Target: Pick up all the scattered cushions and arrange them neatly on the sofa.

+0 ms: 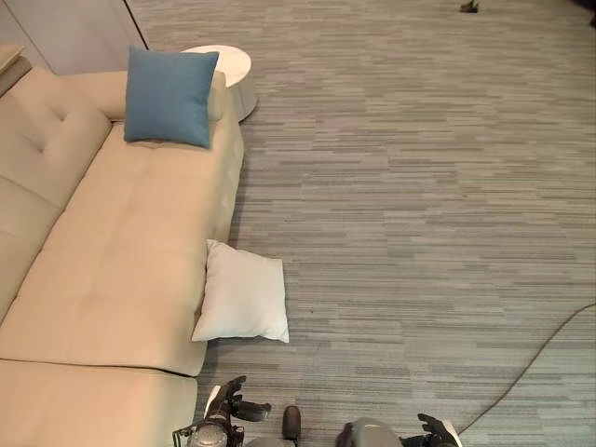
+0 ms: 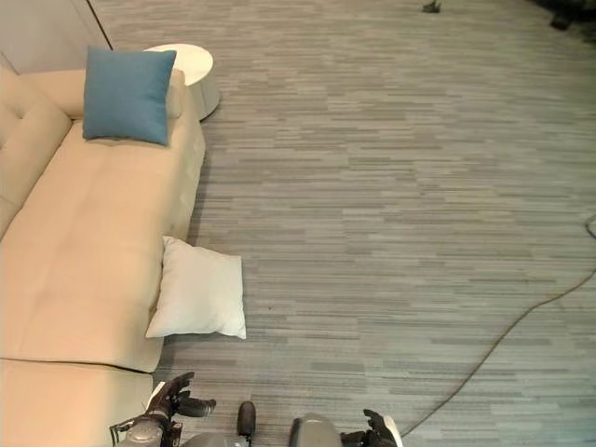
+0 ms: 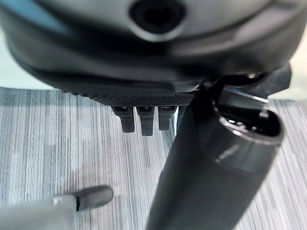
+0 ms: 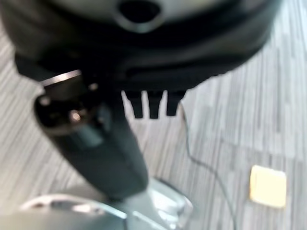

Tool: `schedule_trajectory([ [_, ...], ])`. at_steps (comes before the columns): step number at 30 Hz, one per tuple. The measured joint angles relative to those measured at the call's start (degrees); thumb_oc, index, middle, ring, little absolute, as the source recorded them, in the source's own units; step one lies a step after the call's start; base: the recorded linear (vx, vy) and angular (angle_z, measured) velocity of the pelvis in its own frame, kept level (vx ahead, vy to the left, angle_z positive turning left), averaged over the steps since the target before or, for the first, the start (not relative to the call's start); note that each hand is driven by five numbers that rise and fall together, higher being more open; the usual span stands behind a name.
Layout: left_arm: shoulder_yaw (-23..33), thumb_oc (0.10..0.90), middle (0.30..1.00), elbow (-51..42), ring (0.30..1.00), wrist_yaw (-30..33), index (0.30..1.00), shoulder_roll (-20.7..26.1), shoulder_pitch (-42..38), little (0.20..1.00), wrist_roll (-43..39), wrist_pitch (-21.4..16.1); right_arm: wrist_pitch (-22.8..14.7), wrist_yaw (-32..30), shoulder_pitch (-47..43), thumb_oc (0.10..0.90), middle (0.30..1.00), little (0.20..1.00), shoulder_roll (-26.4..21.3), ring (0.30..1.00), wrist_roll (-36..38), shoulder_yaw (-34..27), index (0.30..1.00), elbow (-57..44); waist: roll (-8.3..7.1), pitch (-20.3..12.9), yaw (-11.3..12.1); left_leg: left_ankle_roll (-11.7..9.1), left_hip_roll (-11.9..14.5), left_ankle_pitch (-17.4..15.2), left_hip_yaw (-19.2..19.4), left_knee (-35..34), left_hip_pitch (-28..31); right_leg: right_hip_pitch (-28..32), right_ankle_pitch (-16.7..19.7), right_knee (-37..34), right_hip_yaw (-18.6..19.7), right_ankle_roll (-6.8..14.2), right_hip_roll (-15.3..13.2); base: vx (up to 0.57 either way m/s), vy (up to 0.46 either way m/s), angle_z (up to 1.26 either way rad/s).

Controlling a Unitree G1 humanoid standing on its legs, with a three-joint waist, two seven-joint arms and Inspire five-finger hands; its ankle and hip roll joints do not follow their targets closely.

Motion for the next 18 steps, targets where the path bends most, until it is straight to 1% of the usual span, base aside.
schedule_trajectory([
  [1,0.0,0.800,0.900,0.3,0.900,0.0,0.900,0.5,0.1,0.900,0.0,0.2,0.0,0.1,0.0,0.800,0.900,0.900,-0.1,0.900,0.0,0.0,0.900,-0.1,-0.11,0.0,0.4,-0.4,0.8,-0.6,0.1,0.0,0.6,-0.1,2.4,-4.8,0.1,0.0,0.1,0.24,-0.151,-0.10],
  [2,0.1,0.800,0.900,0.9,0.900,0.0,0.900,0.7,0.5,0.900,0.0,0.2,0.0,0.2,-0.3,0.800,0.900,0.900,-0.2,0.900,-0.1,0.0,0.900,-0.2,-0.03,0.3,0.6,-1.1,2.1,-2.2,0.1,-0.1,1.6,-0.5,5.9,-9.0,0.2,0.2,0.9,0.29,-0.235,-0.12],
  [3,0.4,0.800,0.900,2.1,0.900,0.1,0.900,0.9,0.6,0.900,0.1,0.2,0.0,0.3,-0.4,0.800,0.900,0.900,-0.1,0.900,-0.1,0.1,0.900,-0.5,-0.07,0.2,0.7,-1.9,2.5,-2.6,0.2,0.0,2.1,0.0,8.2,-12.7,0.4,0.5,1.6,0.27,-0.250,-0.01],
  [4,0.4,0.800,0.900,2.1,0.900,0.2,0.900,1.3,1.0,0.900,0.1,0.3,0.0,0.3,-0.5,0.800,0.900,0.900,0.1,0.900,-0.1,0.1,0.900,-0.7,-0.83,0.1,0.6,-3.3,2.5,-2.7,0.0,0.0,3.0,1.0,11.4,-17.2,0.2,0.7,1.7,0.27,-0.259,0.17],
  [5,0.9,0.800,0.900,2.8,0.900,-0.1,0.900,1.8,1.1,0.900,0.1,0.3,1.4,1.8,-1.5,0.800,0.900,0.900,0.1,0.900,0.1,-0.5,0.900,0.3,-1.84,0.5,0.6,-4.7,2.7,-4.3,-0.8,-0.3,5.1,2.8,16.0,-19.0,0.0,-0.5,1.6,0.23,-0.219,0.33],
  [6,0.6,0.800,0.900,3.0,0.900,0.0,0.900,1.7,1.4,0.900,0.1,0.3,1.4,1.9,-0.8,0.800,0.900,0.900,0.0,0.900,0.1,-0.6,0.900,0.5,-1.57,0.3,0.5,-5.2,3.5,-4.5,-1.6,-0.3,5.6,4.1,17.6,-19.4,-0.1,-1.6,2.3,0.24,-0.232,0.36],
  [7,0.2,0.800,0.900,2.6,0.900,0.0,0.900,1.4,1.7,0.900,0.2,0.2,1.2,2.0,-0.6,0.800,0.900,0.900,-0.6,0.900,0.5,-0.9,0.900,1.0,-0.70,-0.3,0.6,-5.7,4.6,-4.7,-2.0,-0.1,5.7,4.9,17.3,-19.6,-0.9,-2.3,3.5,0.34,-0.376,0.36],
  [8,0.2,0.800,0.900,2.1,0.900,-0.3,0.900,0.7,1.9,0.900,0.5,-0.1,0.3,2.8,-1.4,0.800,0.900,0.900,-1.0,0.900,1.9,-2.7,0.900,1.9,0.66,-1.0,1.6,-6.7,7.2,-4.9,-2.6,0.5,5.7,6.0,15.9,-19.9,-1.8,-3.5,5.9,0.24,-0.279,0.34],
  [9,0.3,0.800,0.900,2.4,0.900,-0.3,0.900,0.4,1.6,0.900,0.5,-0.1,0.5,3.2,-2.2,0.800,0.900,0.900,-0.9,0.900,2.8,-3.5,0.900,2.0,0.67,-1.1,1.8,-7.0,7.6,-4.7,-3.5,2.0,5.0,6.8,15.5,-20.3,-2.7,-4.0,6.3,0.22,-0.297,0.56],
  [10,0.3,0.800,0.900,2.8,0.900,-0.7,0.900,0.1,0.8,0.900,0.5,0.0,0.5,3.8,-1.7,0.800,0.900,0.900,-1.0,0.900,4.2,-3.8,0.900,2.0,-0.01,-1.2,1.5,-8.1,7.4,-4.2,-4.8,4.8,3.6,8.8,15.6,-22.2,-4.8,-4.2,6.3,0.11,-0.239,0.74],
  [11,0.4,0.800,0.900,2.7,0.900,-0.7,0.900,0.0,0.7,0.900,0.5,-0.2,0.4,4.1,-1.7,0.800,0.900,0.900,-1.0,0.900,5.1,-3.8,0.900,1.9,-0.89,-1.6,2.2,-10.3,7.5,-2.6,-4.9,7.7,2.2,10.1,14.9,-23.7,-5.8,-5.1,6.9,0.12,-0.324,0.77],
  [12,0.4,0.800,0.900,2.7,0.900,-0.8,0.900,0.0,0.4,0.900,0.5,-0.2,0.3,4.1,-1.9,0.800,0.900,0.900,-1.0,0.900,5.6,-3.8,0.900,1.7,-1.64,-1.6,2.2,-10.5,7.4,-2.6,-5.1,11.6,0.0,10.6,14.8,-24.5,-6.5,-5.5,6.8,0.05,-0.224,0.58],
  [13,0.7,0.800,0.900,2.4,0.900,-0.8,0.900,0.0,-0.3,0.900,0.3,-0.4,0.0,4.1,-2.1,0.800,0.900,0.900,-0.9,0.900,6.3,-3.8,0.900,1.6,-2.77,-1.4,2.4,-11.2,6.8,-2.2,-4.9,17.4,-3.6,11.0,14.8,-25.2,-6.9,-6.1,6.7,0.04,-0.181,0.50],
  [14,1.0,0.800,0.900,2.2,0.900,-0.9,0.900,0.3,-2.1,0.900,0.2,-0.4,-0.3,4.1,-2.4,0.800,0.900,0.900,-0.8,0.900,7.1,-3.7,0.900,1.4,-4.37,-0.8,3.2,-13.5,5.9,-0.9,-3.9,26.8,-9.1,11.9,15.5,-26.3,-8.0,-8.5,6.5,0.10,-0.172,0.35],
  [15,1.1,0.800,0.900,2.2,0.900,-0.9,0.900,0.3,-2.1,0.900,0.2,-0.4,-0.4,4.1,-2.4,0.800,0.900,0.900,-0.8,0.900,7.2,-3.7,0.900,1.4,-4.41,-0.7,3.3,-13.5,5.9,-0.9,-3.8,27.1,-9.2,11.9,15.6,-26.3,-8.1,-8.6,6.5,0.21,-0.238,0.20],
  [16,1.7,0.800,0.900,1.5,0.900,-1.1,0.900,0.3,-1.9,0.900,0.1,-0.6,-0.6,3.9,-3.0,0.800,0.900,0.900,-1.0,0.900,7.4,-3.3,0.900,1.3,-4.97,-0.6,4.3,-13.8,6.9,-0.6,-2.8,30.5,-10.9,13.5,14.0,-26.6,-8.6,-11.0,8.2,0.17,-0.138,0.10],
  [18,1.4,0.800,0.900,1.4,0.900,-1.5,0.900,0.2,-1.8,0.900,0.1,-0.7,-0.7,3.9,-3.0,0.800,0.900,0.900,-1.0,0.900,7.4,-3.1,0.900,1.3,-5.36,-0.4,3.9,-11.8,6.3,-2.0,-1.3,29.0,-10.9,15.3,13.5,-28.3,-9.9,-10.4,8.8,0.16,-0.076,0.26],
])
